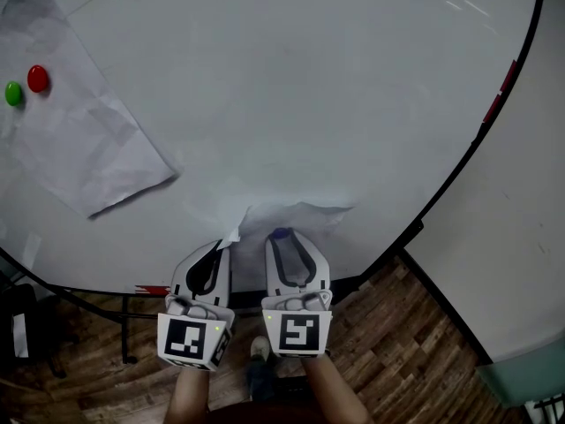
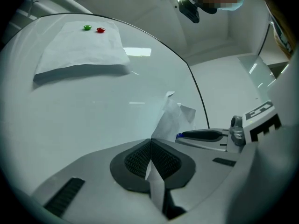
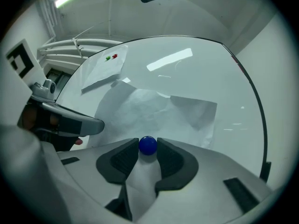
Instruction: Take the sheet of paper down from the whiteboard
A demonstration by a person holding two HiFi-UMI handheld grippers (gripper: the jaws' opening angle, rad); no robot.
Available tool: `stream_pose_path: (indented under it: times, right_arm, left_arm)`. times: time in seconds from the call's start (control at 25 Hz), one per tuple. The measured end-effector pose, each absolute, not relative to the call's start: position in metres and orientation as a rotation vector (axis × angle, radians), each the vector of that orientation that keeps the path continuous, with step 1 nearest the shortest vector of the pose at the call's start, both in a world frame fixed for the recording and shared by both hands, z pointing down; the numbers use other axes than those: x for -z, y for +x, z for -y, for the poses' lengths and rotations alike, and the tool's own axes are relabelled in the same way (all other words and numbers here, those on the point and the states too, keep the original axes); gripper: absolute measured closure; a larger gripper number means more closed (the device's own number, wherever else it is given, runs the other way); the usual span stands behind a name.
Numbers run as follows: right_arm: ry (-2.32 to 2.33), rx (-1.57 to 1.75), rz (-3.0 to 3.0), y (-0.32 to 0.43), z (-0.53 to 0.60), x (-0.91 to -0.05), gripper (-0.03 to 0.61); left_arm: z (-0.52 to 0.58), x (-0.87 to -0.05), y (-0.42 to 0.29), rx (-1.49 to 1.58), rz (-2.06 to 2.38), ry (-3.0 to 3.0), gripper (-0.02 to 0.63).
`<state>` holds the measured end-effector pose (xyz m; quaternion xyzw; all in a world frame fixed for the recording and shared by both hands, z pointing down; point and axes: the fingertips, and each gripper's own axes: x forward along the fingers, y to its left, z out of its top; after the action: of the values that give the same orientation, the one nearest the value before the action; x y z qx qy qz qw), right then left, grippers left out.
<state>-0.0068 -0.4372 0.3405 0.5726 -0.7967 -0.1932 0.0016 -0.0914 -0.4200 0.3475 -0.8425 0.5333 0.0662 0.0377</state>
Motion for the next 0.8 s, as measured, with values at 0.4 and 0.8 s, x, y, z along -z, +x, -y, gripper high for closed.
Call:
stream_pose_path:
  times: [0.4, 0.8]
  right_arm:
    - [1.82, 0.548, 2.48, 0.006, 0.421, -0.346, 0.443]
    - [1.839, 0.533, 2.468, 0.015, 0.411, -0.345, 0.443]
  left_arm:
    - [0.408, -0.336, -0.108, -0.293, -1.663, -2.594, 0.591]
    - [0.391, -0.343, -0.133, -0.287, -1.764, -2.558, 0.591]
